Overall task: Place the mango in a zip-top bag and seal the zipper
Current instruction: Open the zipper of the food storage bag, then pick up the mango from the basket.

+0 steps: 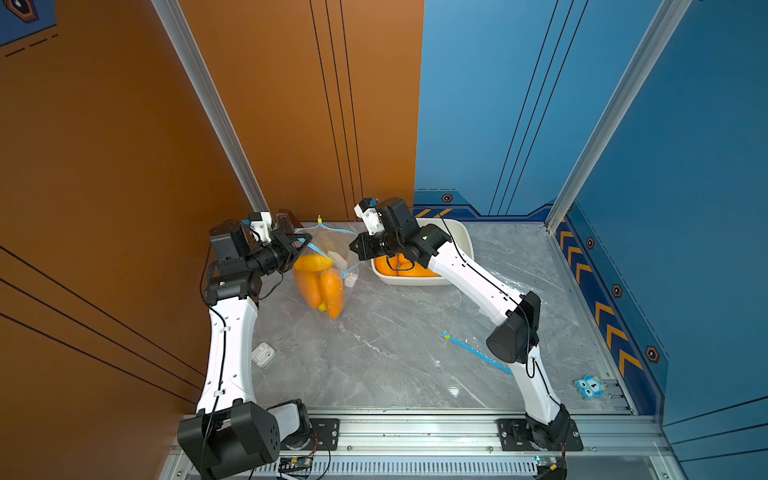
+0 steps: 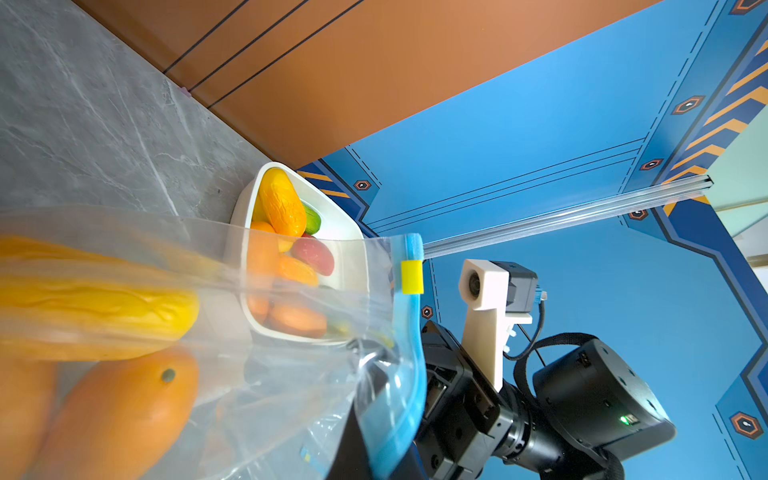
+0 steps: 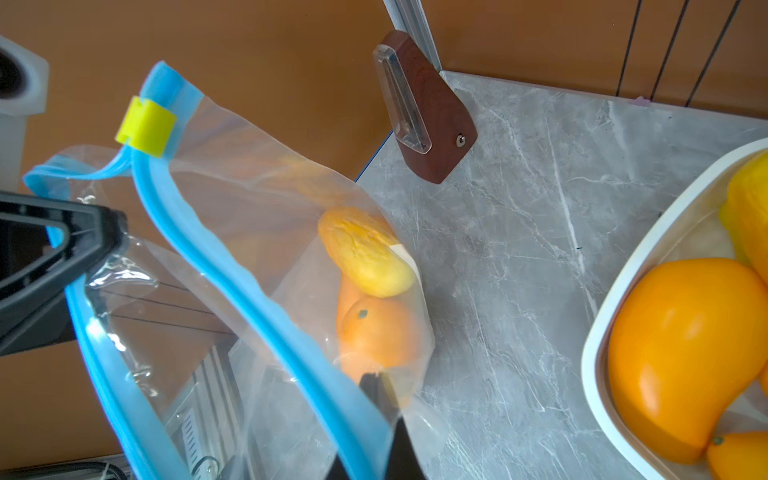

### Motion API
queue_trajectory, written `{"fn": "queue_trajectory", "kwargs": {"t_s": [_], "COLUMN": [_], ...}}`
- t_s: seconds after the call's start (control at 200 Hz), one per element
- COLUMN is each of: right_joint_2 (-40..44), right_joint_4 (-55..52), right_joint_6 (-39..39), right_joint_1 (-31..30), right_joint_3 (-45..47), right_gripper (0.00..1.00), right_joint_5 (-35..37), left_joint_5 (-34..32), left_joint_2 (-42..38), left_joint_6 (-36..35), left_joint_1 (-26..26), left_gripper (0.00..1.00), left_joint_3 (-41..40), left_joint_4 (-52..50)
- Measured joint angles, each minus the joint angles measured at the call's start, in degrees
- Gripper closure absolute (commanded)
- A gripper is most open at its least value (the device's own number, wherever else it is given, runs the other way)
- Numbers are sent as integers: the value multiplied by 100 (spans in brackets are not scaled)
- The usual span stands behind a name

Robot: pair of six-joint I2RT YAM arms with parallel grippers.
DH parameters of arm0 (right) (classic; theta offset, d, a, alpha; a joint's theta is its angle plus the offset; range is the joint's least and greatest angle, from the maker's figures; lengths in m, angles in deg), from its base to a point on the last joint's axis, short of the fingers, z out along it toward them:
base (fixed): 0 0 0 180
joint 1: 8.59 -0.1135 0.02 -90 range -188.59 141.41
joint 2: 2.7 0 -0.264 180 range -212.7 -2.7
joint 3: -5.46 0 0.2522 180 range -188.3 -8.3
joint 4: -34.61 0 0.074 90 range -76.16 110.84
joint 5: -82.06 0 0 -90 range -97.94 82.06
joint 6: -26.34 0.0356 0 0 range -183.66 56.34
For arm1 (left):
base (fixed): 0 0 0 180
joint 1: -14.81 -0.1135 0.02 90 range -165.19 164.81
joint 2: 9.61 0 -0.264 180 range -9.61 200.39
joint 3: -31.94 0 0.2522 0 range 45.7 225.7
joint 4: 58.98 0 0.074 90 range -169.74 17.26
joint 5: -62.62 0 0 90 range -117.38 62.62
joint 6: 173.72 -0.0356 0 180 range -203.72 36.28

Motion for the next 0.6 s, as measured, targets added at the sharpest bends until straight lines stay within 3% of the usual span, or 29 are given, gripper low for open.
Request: {"fn": "queue_trajectory", "kwargs": {"t_s": [0.145,0.275,0.51,0.601], "right_joint_2": [31,348,1641,1961], "right_joint_4": [236,730,2686,2763], "right_joint_6": [-2,17,669,490], "right_joint_1": [61,328,1408,1823], "right_joint_3": [289,1211,3368,3674], "right_gripper": [34,16,13,10], "right_joint_5": [-129,-691,-1637,-1519], "left_joint_5": [-142,-210,-393,-433], "left_joint_2": [146,378,516,520], "left_joint_6": [-133,-260,-409,-446], "left_joint_1": [11,153,516,640], "left_gripper": [100,100,100,100], "left_joint_3": [-20,-138,-212,-212], "left_joint_4": [2,7,37,44]}}
